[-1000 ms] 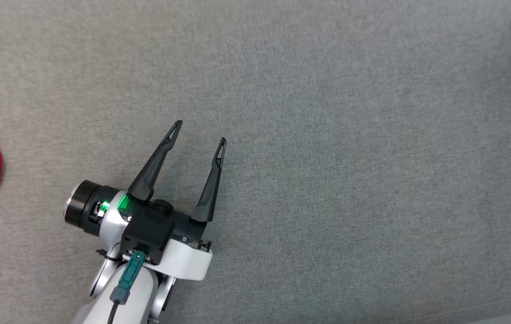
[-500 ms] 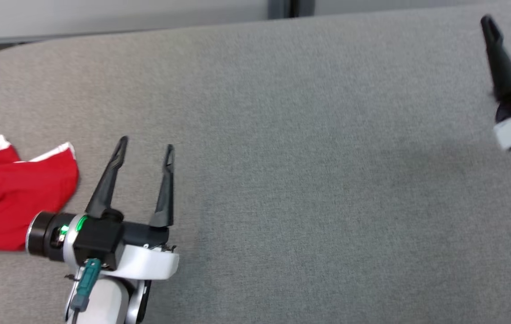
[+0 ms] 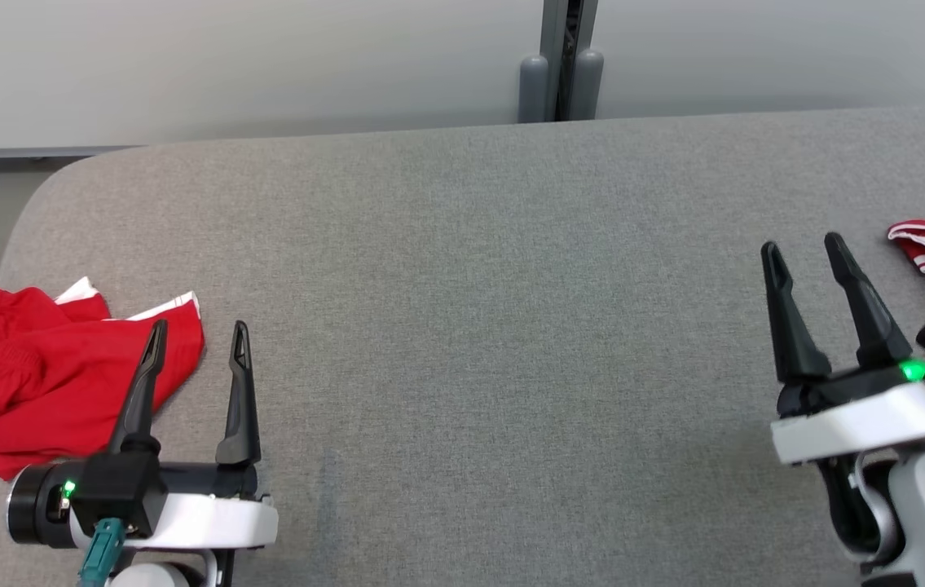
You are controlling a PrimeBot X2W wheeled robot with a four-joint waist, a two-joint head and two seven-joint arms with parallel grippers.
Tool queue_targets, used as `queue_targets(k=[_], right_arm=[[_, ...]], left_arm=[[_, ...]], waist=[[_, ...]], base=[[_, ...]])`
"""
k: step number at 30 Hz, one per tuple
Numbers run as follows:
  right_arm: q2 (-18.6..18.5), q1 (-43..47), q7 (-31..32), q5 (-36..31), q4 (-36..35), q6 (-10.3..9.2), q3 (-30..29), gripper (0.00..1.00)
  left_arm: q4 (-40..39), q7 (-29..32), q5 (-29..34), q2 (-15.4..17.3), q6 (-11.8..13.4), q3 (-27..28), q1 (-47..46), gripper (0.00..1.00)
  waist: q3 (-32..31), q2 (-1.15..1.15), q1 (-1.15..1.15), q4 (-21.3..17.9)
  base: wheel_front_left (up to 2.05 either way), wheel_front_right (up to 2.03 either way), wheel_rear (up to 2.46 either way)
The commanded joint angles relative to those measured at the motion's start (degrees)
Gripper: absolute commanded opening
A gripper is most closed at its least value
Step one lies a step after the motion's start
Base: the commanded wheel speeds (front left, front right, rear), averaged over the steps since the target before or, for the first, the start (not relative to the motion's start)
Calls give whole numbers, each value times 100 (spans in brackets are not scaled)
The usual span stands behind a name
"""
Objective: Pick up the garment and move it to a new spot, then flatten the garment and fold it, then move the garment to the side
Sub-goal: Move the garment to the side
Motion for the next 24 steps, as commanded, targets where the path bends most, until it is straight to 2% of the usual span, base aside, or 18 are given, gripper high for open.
queue_targets(k=[1,6,9,16,24], right_arm=[[94,145,-40,-217,-177,0,-129,100],[554,831,-36,-1138,-897,0,-623,100],[717,1139,-36,-1396,-1151,0,-688,100],[847,1525,-30,-1406,-1213,0,-860,100],[853,1534,-29,-1186,-1130,0,-902,100]], left_arm=[[-3,-2,-8,-13,-38,54,76,100],[-17,-2,-49,-89,-201,122,244,100],[-12,-2,-64,-116,-215,78,347,100],[-36,-2,-224,-127,-192,-131,501,100],[-58,-2,-291,-130,-146,-194,519,100]], waist=[[-46,0,0,16],[-109,0,0,25],[-148,0,0,26],[-215,0,0,1],[-204,0,0,-65]], base=[[0,0,0],[0,0,0],[0,0,0],[0,0,0],[0,0,0]])
